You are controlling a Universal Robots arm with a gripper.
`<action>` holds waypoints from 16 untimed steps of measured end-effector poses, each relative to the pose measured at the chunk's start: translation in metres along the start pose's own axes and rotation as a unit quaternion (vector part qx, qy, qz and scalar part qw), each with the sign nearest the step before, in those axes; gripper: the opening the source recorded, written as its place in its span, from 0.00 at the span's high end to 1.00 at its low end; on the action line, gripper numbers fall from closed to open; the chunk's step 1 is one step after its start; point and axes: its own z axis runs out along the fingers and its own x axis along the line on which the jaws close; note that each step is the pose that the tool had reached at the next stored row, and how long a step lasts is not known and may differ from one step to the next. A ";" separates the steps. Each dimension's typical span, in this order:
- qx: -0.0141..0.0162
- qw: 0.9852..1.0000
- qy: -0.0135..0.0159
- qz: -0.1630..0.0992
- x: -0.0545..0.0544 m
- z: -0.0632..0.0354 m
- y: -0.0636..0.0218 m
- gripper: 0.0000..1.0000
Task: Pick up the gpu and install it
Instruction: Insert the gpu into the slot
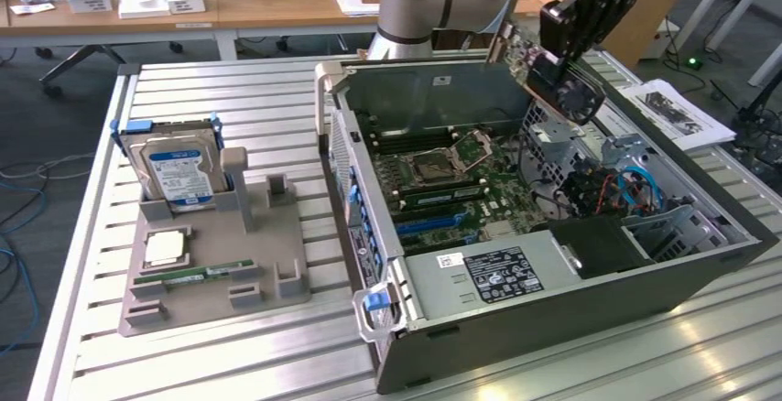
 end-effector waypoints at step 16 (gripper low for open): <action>-0.003 0.990 0.009 -0.143 0.000 0.0011 -0.0001 0.73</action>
